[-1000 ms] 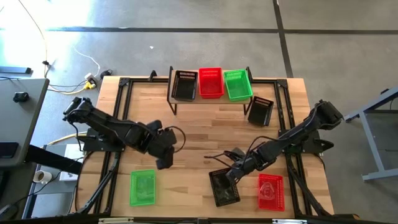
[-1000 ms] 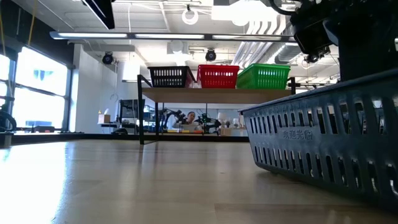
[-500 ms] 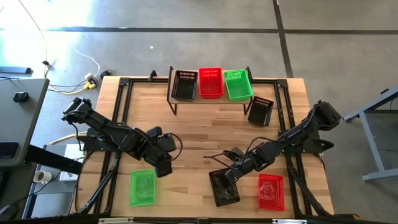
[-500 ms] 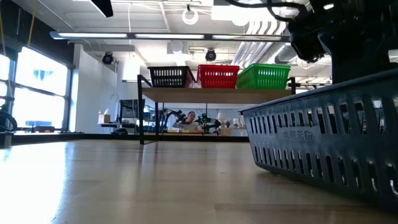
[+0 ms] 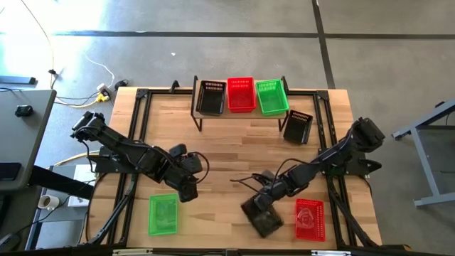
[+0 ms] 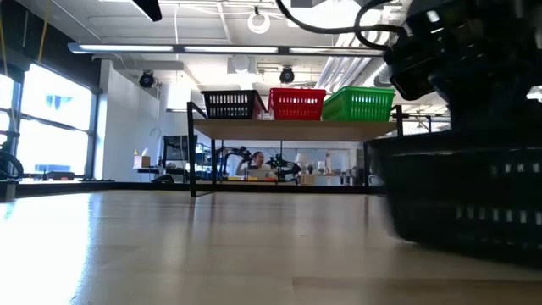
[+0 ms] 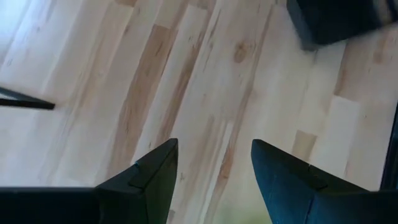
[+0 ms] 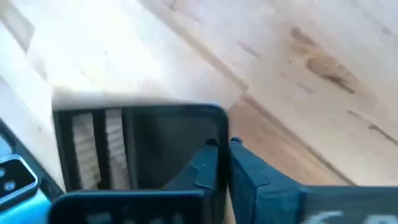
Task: Stack baskets on shelf by color
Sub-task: Stack the bottom black bin on the black bin on the shelf
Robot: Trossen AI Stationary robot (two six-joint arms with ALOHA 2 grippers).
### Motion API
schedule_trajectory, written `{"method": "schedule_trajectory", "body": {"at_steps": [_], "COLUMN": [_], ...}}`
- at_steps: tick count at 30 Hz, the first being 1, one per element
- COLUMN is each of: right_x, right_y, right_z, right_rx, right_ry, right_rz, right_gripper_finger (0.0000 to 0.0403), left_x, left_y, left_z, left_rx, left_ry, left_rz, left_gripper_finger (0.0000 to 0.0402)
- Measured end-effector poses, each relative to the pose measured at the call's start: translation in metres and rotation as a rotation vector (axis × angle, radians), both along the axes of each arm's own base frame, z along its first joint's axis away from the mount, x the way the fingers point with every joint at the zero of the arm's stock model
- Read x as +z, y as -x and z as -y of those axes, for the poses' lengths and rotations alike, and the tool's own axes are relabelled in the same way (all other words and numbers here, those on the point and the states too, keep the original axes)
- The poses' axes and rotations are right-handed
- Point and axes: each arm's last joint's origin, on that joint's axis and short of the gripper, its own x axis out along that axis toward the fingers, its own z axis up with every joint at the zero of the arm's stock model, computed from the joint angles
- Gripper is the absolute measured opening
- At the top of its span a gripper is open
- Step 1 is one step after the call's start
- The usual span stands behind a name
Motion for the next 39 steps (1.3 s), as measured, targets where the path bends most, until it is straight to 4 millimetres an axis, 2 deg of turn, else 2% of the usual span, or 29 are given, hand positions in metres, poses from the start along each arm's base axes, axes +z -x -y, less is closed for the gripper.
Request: {"method": "schedule_trajectory", "body": {"at_steps": [7, 10, 18, 26, 32, 39], "right_x": [0.001, 0.008, 0.04, 0.079, 0.103, 0.119], "right_y": [-0.008, -0.015, -0.043, -0.068, -0.079, -0.086], "right_z": [0.014, 0.019, 0.036, 0.061, 0.083, 0.105], "right_rx": [-0.11, -0.142, -0.238, -0.268, -0.273, -0.302], "right_ry": [-0.008, -0.003, 0.083, 0.203, 0.303, 0.333], "right_rz": [0.003, 0.034, 0.189, 0.335, 0.377, 0.411], "right_gripper_finger": [0.0006, 0.0005, 0.0002, 0.0001, 0.0001, 0.0], "left_x": [0.002, 0.004, 0.011, 0.012, 0.011, 0.011], "left_y": [-0.004, -0.008, -0.019, -0.021, -0.02, -0.02], "left_z": [0.0, 0.002, 0.006, 0.007, 0.007, 0.007], "left_rx": [-0.008, -0.039, -0.147, -0.203, -0.276, -0.332], "left_ry": [-0.024, -0.03, -0.053, -0.083, -0.106, -0.142], "left_rz": [0.045, 0.089, 0.197, 0.205, 0.178, 0.161], "left_gripper_finger": [0.0195, 0.0195, 0.0195, 0.0195, 0.0195, 0.0195]}}
